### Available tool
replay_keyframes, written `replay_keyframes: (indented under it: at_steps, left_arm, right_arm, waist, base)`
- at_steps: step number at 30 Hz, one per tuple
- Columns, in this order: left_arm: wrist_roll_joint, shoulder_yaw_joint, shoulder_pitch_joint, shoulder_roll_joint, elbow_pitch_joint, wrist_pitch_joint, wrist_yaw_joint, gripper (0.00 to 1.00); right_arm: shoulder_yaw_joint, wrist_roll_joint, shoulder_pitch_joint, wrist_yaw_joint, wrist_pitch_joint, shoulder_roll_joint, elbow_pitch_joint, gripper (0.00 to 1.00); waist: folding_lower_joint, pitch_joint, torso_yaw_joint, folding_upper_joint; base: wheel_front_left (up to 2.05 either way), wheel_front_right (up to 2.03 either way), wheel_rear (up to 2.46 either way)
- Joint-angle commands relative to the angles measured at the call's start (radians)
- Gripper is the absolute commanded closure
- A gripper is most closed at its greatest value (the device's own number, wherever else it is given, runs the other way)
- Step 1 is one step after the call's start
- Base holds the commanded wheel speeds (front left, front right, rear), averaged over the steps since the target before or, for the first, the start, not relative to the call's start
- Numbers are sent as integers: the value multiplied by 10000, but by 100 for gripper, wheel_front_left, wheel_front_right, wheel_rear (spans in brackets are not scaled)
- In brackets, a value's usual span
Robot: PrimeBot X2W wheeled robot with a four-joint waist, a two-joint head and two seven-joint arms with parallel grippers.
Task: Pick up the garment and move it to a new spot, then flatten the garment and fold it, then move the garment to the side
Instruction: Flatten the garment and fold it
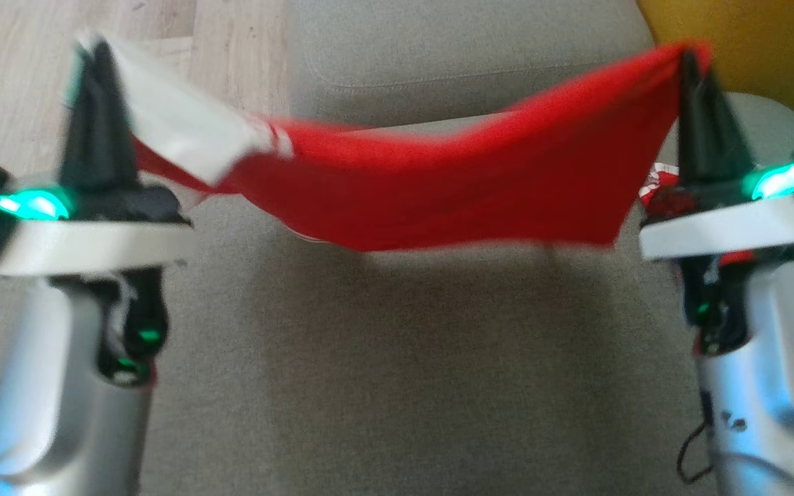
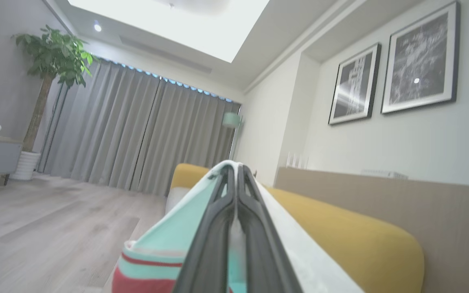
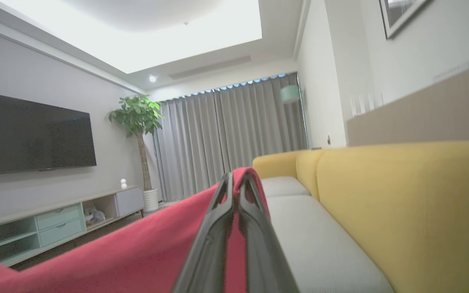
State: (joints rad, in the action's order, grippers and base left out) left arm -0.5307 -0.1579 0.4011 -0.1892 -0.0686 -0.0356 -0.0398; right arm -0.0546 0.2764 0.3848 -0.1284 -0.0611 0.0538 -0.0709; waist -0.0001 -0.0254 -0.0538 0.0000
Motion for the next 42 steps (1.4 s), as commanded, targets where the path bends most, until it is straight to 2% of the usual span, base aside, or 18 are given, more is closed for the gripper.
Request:
replay_keyframes:
  at_steps: [1,6,11,15,18,19,20,22,26,29,32,35,36,42]
  left_arm:
    - [-90,519,716,-327,-635,75,-83,100]
    - [-252,787,1103,-423,-2290,487,-372,100]
    - [-548,792,1201,-303,-3728,1175,-768,100]
    - [-399,724,1636,-655,-3743,1636,-730,100]
    - [-535,821,2389,-843,-2910,1838,-589,100]
    - [-525,816,2737,-940,-2503,1863,-482,100]
    - [-530,802,3591,-1079,-1464,1805,-221,100]
    - [-241,667,4666,-1356,-246,1593,158,100]
    - [208,480,7036,-1642,2407,1032,708,100]
    - [607,409,8684,-1760,4188,329,874,100]
    - [839,351,9984,-1768,5613,-483,1033,100]
    - [914,121,10534,-1607,6700,-1142,1271,100]
    - [914,121,10534,-1607,6700,-1142,1271,100]
    - [719,-714,9777,-1216,7912,-1681,1637,100]
  right_arm:
    - [-208,-112,630,-23,70,69,619,100]
    - [-123,-452,929,-23,457,221,1968,100]
    - [334,-931,766,-23,1401,242,3335,100]
    - [494,-1242,919,-23,2083,203,3845,100]
    - [374,-1343,1611,-23,2329,350,3576,100]
    - [274,-1431,1965,-23,2342,483,3350,100]
    - [142,-1363,2791,-23,2252,606,2636,100]
    - [-13,-1341,3763,-23,2088,822,1666,100]
    - [-465,-1587,6183,-23,1430,1193,-840,100]
    - [-742,-1900,7970,-23,613,1272,-2736,100]
    - [-598,-2146,9309,-23,-416,1100,-4205,100]
    - [-383,-2417,9898,-23,-1341,917,-5421,100]
    - [-383,-2417,9898,-23,-1341,917,-5421,100]
    - [-945,-2598,9298,-23,-1808,921,-7386,100]
  waist:
    - [1,-39,12,0]
    - [1,-88,35,0]
    - [1,123,144,0]
    - [1,714,200,0]
    - [1,1461,208,0]
    - [1,1757,212,0]
    - [1,2279,243,0]
    - [1,2795,292,0]
    - [1,3665,311,0]
    - [1,4030,368,0]
    - [1,4250,424,0]
    - [1,4264,497,0]
    - [1,4264,497,0]
    - [1,4083,696,0]
  base:
    - [0,0,0]
    - [0,0,0]
    - [0,0,0]
    - [0,0,0]
    - [0,0,0]
    - [0,0,0]
    - [0,0,0]
    - [0,0,0]
    - [0,0,0]
    - [0,0,0]
    - [0,0,0]
    - [0,0,0]
    - [0,0,0]
    - [0,0,0]
